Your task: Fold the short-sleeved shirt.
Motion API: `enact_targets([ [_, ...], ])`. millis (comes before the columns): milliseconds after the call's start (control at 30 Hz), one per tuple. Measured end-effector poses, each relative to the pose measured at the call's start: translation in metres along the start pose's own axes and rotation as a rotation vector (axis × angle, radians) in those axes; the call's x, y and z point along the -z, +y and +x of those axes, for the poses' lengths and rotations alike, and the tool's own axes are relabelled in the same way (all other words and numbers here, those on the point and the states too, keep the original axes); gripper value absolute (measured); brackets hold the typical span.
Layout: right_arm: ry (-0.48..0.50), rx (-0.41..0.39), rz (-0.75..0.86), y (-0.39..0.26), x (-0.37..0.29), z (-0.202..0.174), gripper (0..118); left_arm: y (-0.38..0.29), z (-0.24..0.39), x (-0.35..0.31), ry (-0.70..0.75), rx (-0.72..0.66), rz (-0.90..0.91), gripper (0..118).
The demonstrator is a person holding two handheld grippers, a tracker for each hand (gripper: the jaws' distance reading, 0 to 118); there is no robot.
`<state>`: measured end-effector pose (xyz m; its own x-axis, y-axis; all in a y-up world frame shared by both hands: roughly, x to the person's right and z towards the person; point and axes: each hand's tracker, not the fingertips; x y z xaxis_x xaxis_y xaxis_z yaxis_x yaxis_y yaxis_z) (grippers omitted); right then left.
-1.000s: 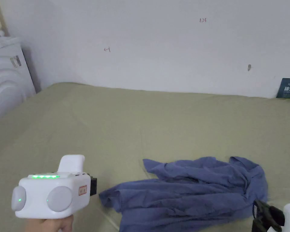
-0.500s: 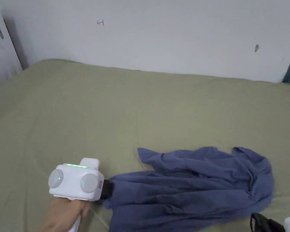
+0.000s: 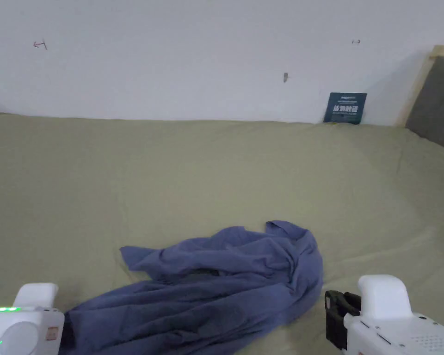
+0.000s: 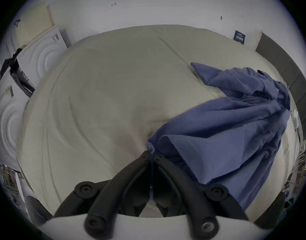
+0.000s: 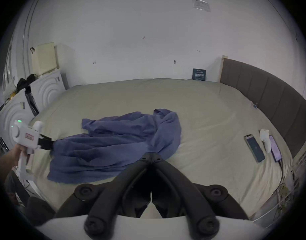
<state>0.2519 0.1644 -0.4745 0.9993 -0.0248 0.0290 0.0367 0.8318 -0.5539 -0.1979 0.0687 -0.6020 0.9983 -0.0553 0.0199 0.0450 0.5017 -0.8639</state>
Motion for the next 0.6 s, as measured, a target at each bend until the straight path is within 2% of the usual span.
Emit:
enact_targets([
  [100, -0.002, 0.013, -0.038, 0.028, 0.044, 0.023, 2, -0.001, -0.004, 0.001, -0.03, -0.024, -0.005, 0],
  [233, 0.002, -0.043, -0.1, 0.075, 0.119, 0.046, 2, -0.002, -0.01, 0.0, -0.068, -0.039, -0.004, 0],
  [267, 0.032, -0.033, -0.14, 0.09, 0.144, 0.054, 2, -0.002, -0.011, 0.001, -0.075, -0.041, -0.002, 0],
  [333, 0.027, -0.018, -0.166, 0.106, 0.176, 0.062, 2, -0.003, -0.012, 0.001, -0.083, -0.041, 0.001, 0],
  [467, 0.071, 0.033, -0.323, 0.127, 0.239, 0.081, 2, -0.004, -0.011, 0.002, -0.091, -0.032, 0.004, 0],
  [500, 0.094, 0.038, -0.352, 0.128, 0.25, 0.085, 5, -0.004, -0.011, 0.002, -0.093, -0.034, 0.005, 0],
  [533, 0.094, 0.078, -0.369, 0.128, 0.258, 0.088, 31, -0.005, -0.011, 0.002, -0.093, -0.03, 0.006, 0],
  [567, 0.081, 0.12, -0.391, 0.127, 0.265, 0.091, 82, -0.004, -0.01, 0.003, -0.092, -0.023, 0.008, 0],
  [600, 0.094, 0.117, -0.425, 0.124, 0.269, 0.09, 105, -0.005, -0.009, 0.003, -0.091, -0.019, 0.01, 0],
])
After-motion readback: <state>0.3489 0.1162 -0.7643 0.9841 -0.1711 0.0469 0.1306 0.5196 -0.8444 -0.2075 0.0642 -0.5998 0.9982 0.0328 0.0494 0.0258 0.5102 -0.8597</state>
